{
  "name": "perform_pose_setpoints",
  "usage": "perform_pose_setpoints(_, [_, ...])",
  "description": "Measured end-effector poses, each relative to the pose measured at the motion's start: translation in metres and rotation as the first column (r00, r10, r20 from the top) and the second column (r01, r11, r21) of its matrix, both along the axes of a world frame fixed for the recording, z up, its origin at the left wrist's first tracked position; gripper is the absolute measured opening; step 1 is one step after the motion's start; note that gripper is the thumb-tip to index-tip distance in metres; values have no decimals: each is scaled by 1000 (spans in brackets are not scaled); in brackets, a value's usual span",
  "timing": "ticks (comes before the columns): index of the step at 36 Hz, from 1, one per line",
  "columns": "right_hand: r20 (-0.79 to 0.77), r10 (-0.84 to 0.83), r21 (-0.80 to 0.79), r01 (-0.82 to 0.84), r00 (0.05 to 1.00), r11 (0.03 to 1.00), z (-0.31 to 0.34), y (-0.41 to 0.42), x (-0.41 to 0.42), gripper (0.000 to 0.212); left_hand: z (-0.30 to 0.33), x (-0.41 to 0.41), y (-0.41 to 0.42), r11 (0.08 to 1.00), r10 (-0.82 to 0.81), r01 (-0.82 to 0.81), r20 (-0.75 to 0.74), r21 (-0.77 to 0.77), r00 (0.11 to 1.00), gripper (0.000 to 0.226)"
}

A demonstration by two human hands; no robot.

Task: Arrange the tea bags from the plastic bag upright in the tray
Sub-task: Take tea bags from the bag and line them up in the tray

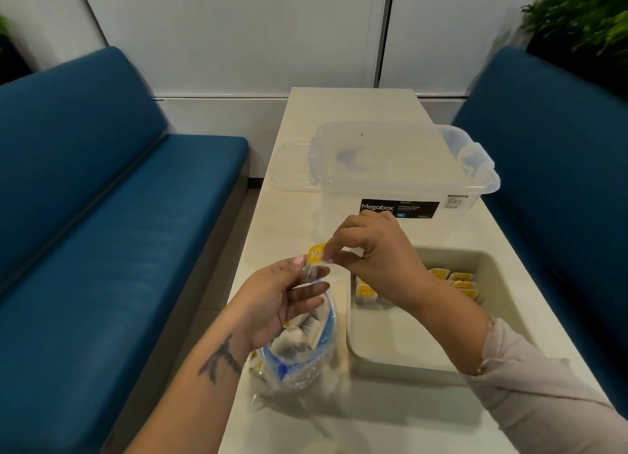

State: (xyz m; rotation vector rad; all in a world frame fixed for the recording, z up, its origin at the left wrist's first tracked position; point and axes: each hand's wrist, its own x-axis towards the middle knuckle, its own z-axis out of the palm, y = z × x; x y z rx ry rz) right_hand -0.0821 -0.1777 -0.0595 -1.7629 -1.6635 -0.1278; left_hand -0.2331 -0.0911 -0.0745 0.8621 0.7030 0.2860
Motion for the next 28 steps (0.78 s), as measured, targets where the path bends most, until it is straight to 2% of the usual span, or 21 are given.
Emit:
perform_pose_setpoints(4, [-19, -47, -49, 46, 999, 998, -8, -8, 8, 7, -5, 5, -1, 997, 69, -70, 29, 36, 997, 19])
perform_pose_setpoints(9, [-31, -89, -108, 85, 996, 990, -13, -16, 15, 15, -9, 11, -3, 982, 114, -116, 27, 148, 993, 21])
perform_pose_setpoints(12, [-179, -148, -152, 121, 973, 981, -15, -20, 14, 25, -8, 14, -5, 972, 134, -139, 37, 192, 990, 19])
perform_pose_setpoints(14, [-386, -203, -192, 137, 900, 972, -16, -23, 10, 30, -8, 14, -5, 961, 143, -146, 32, 236, 989, 18])
perform_pose_setpoints(15, [-509, -214, -211, 120, 833, 970, -16, -24, 8, 28, -8, 15, -5, 955, 145, -147, 26, 258, 989, 18])
perform_pose_setpoints(18, [-809, -192, -226, 7, 556, 974, -17, -24, 3, 25, -6, 16, -5, 930, 145, -135, -4, 342, 989, 19])
perform_pose_setpoints(20, [-867, -218, -262, -38, 448, 964, -20, -23, 1, 25, -5, 18, -6, 901, 138, -116, -24, 418, 990, 20])
perform_pose_setpoints(23, [-900, -240, -280, -61, 363, 958, -27, -22, -1, 16, -5, 21, -6, 852, 131, -86, -52, 516, 990, 26])
perform_pose_setpoints(26, [-930, -234, -258, -50, 284, 965, -33, -26, 0, 2, -4, 27, -5, 822, 113, -60, -59, 567, 992, 22])
perform_pose_setpoints(28, [-939, -239, -258, -49, 248, 965, -35, -29, 3, 4, -5, 32, -6, 817, 96, -45, -59, 575, 994, 18])
